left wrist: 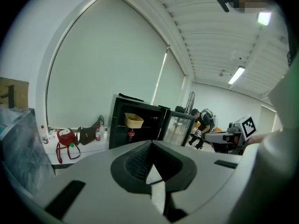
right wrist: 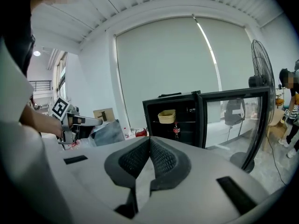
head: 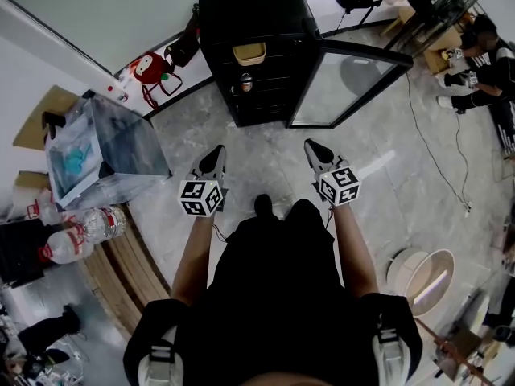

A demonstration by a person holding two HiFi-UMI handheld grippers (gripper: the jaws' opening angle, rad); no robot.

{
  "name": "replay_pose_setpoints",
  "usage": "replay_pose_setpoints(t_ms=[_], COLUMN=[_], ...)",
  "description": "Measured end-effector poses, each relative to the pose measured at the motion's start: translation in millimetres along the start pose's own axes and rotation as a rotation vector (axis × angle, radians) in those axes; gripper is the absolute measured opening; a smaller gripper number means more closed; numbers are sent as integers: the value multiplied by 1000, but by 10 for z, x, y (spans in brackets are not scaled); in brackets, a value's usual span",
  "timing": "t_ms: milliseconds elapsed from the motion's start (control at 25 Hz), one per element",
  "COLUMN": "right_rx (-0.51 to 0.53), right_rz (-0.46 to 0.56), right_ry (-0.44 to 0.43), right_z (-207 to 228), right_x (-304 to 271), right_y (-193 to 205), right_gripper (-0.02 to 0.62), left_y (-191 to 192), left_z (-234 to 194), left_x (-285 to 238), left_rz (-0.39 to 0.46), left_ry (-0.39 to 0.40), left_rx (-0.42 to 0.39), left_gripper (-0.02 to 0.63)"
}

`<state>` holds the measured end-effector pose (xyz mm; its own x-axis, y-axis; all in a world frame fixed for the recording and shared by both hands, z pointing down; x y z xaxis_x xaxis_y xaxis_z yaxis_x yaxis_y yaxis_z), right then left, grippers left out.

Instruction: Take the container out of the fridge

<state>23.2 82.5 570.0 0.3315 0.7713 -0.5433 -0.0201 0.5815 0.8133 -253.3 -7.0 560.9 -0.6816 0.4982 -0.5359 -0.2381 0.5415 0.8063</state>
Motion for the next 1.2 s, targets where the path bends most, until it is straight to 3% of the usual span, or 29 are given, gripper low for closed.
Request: replay_pose_setpoints(t_ms=[360,1200], right_rx=[18,69], right_rz=[-12,-34], right_ry=[-8,-146], right_z=[261,1167], right_x=[-222,-1022], right_y=[-196,-928], right_gripper=[-2,-2], left_y=[-237,-778], left_z=[-100,-257], left_x=[-345,-1041], left_rz=[-7,-6], left_ry=[6,-110], left_rx=[-10,43], left_gripper=[18,18])
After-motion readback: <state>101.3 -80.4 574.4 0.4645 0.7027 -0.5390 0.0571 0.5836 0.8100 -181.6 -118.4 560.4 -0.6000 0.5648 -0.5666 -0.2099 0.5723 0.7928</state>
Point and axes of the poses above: the fingertips, and each gripper's own axes: x backward along the fingers, z to its right, y out of its underside, the point moved 5 cm from there along x, backward along the fingers, and after that the axes turned 11 degrees about -z, right-handed, at the moved point
